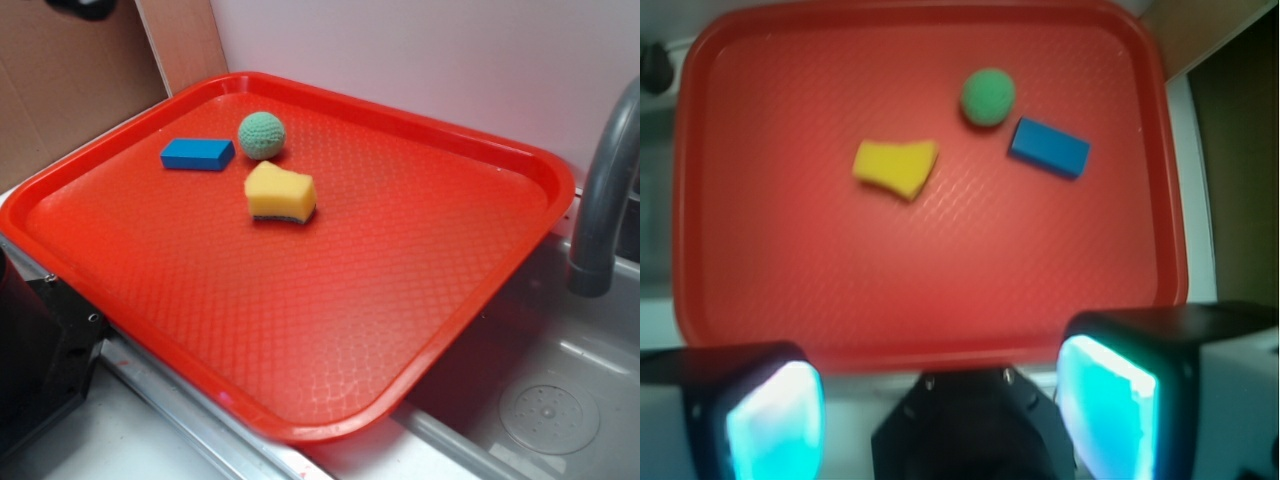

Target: Grab the green ball.

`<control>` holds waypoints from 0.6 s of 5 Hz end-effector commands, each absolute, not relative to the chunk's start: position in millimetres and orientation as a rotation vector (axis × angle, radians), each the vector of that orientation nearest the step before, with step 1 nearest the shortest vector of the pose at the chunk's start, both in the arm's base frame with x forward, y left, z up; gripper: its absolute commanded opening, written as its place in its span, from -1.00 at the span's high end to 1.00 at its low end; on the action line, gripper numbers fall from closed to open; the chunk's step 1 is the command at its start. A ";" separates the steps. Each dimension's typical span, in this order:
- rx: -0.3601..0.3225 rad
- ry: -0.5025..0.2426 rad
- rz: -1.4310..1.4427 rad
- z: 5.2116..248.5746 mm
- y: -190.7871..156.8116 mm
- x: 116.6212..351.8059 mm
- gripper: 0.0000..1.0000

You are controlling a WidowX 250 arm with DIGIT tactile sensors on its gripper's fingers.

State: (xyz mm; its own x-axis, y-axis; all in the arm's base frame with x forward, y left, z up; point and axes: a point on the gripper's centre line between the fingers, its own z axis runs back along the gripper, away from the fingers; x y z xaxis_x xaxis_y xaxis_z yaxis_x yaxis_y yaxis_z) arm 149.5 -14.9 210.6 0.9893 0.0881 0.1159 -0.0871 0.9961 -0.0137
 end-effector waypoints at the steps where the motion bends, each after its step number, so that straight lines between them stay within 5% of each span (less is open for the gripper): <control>1: 0.051 -0.220 0.255 196.7 7.8 173.3 -1.00; 3: 0.104 -0.260 0.358 170.3 21.6 181.0 -1.00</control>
State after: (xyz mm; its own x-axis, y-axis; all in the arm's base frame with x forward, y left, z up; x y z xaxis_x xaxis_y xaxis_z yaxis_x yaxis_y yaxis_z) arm 179.1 15.8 162.8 0.9144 0.3195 0.2488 -0.3434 0.9374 0.0584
